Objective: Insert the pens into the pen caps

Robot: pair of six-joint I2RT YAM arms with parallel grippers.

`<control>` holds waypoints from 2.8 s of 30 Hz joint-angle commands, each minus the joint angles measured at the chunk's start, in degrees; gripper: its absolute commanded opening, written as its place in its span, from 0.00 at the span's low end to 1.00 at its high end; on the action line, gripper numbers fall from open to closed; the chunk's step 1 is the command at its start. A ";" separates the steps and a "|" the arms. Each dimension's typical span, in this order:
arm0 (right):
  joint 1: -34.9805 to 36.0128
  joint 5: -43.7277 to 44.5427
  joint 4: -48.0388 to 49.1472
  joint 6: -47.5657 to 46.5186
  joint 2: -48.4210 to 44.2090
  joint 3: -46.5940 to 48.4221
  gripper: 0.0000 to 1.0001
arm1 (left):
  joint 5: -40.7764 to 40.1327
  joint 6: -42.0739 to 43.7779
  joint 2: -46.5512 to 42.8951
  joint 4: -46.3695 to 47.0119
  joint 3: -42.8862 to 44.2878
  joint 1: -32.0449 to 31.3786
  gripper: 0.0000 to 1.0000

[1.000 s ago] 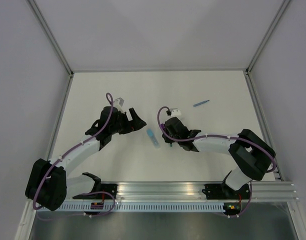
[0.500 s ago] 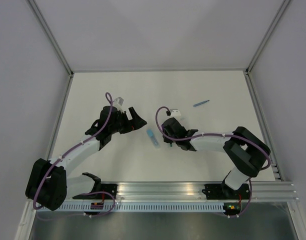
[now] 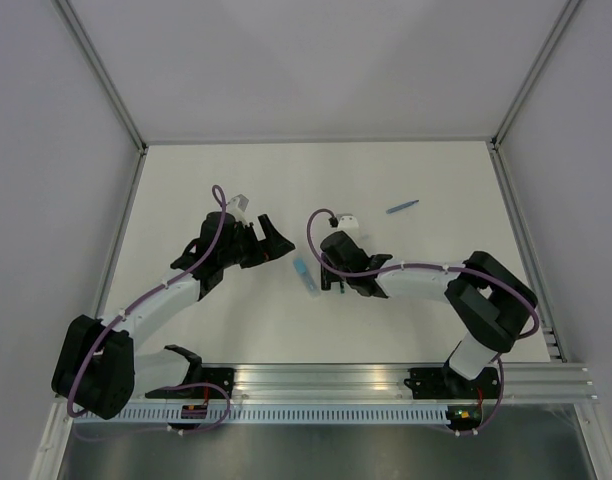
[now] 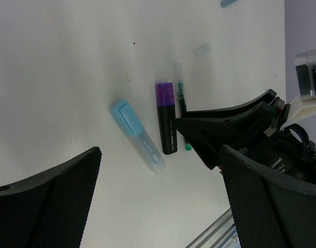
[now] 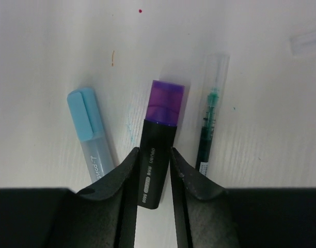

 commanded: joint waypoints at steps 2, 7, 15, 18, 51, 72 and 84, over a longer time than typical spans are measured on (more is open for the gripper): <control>-0.08 6.71 -8.33 -0.30 -4.00 7.63 0.36 | 1.41 -1.14 0.03 1.93 0.71 0.39 1.00; -4.99 18.22 -22.12 5.46 -6.47 17.63 0.42 | 1.50 -1.23 -0.50 2.02 0.53 0.39 1.00; -18.70 29.31 -47.96 23.07 4.85 36.46 0.42 | 2.20 -1.50 -0.59 2.81 0.18 0.39 1.00; -22.05 28.09 -52.71 27.37 9.50 43.05 0.44 | 2.55 -1.85 -0.59 3.25 -0.08 0.39 1.00; -34.89 12.97 -46.58 26.33 34.84 56.86 0.42 | 5.89 -2.55 -0.68 4.92 -0.26 0.39 1.00; -36.12 -0.29 -31.30 8.59 26.24 36.77 0.00 | 7.90 1.93 -1.29 8.25 -0.78 0.39 0.93; -33.31 -22.62 -3.97 -2.85 -10.84 7.84 0.00 | 31.28 -4.48 -1.65 33.55 -6.06 -0.84 0.85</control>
